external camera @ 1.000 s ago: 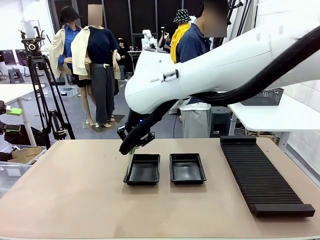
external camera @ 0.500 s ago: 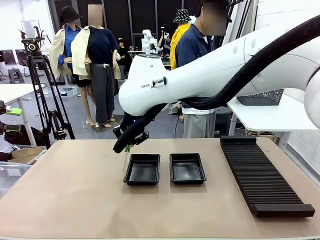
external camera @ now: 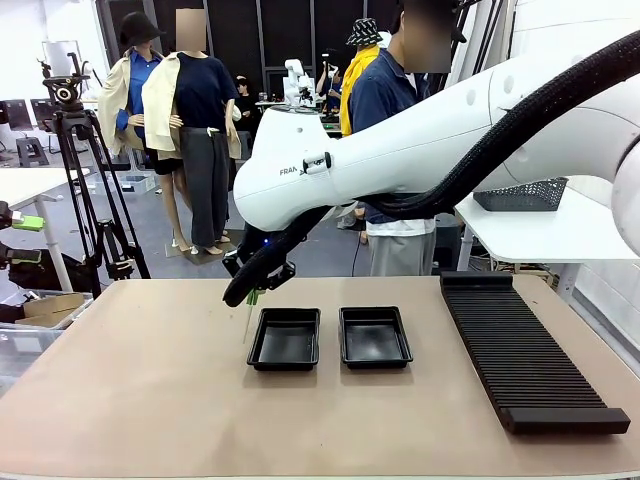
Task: Inspect and transfer BCBs to ESD trays.
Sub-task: Pick up the Blank PCB from the PCB Rack and place it in the left ESD tray.
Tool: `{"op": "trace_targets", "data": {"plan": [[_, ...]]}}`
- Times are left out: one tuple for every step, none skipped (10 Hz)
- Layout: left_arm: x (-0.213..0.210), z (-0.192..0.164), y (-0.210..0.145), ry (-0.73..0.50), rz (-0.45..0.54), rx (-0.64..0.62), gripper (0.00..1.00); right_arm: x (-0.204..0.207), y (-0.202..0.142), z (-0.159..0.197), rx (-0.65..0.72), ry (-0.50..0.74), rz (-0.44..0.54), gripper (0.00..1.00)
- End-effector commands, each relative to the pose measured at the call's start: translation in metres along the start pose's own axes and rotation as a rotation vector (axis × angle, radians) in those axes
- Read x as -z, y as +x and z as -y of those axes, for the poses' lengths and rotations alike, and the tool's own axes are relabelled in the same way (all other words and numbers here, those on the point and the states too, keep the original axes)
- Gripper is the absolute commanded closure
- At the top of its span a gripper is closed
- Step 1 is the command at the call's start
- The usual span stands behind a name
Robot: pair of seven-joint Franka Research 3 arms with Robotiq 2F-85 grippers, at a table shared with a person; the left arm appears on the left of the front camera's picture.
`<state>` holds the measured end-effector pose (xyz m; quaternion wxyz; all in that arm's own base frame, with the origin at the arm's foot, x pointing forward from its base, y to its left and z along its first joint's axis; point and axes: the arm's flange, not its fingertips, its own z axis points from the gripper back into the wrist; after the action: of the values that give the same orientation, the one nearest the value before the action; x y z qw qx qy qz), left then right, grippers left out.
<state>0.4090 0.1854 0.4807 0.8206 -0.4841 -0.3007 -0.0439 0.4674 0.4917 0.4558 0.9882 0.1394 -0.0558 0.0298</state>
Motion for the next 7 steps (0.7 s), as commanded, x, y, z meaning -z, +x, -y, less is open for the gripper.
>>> {"op": "trace_targets", "data": {"plan": [[-0.001, 0.001, -0.002, -0.003, -0.001, 0.001, 0.0, -0.001, -0.007, 0.007, -0.001, -0.002, -0.004, 1.0], [-0.001, 0.001, -0.002, -0.003, -0.001, 0.001, 0.0, -0.001, -0.007, 0.007, -0.001, -0.002, -0.004, 1.0], [-0.001, 0.001, -0.002, -0.003, -0.001, 0.001, 0.0, -0.001, -0.007, 0.007, -0.001, -0.002, -0.004, 1.0], [-0.001, 0.001, -0.002, -0.003, -0.001, 0.001, 0.0, 0.0, 0.001, 0.001, 0.001, -0.001, 0.0, 1.0], [-0.001, 0.001, -0.002, -0.003, -0.001, 0.001, 0.0, -0.001, 0.029, 0.013, 0.083, 0.042, -0.03, 1.0], [-0.001, 0.001, -0.002, -0.003, -0.001, 0.001, 0.0, 0.001, 0.048, 0.026, 0.112, 0.07, -0.031, 1.0], [-0.001, 0.001, -0.002, -0.003, -0.001, 0.001, 0.0, 0.006, 0.06, 0.036, 0.126, 0.087, -0.065, 1.0]]}}
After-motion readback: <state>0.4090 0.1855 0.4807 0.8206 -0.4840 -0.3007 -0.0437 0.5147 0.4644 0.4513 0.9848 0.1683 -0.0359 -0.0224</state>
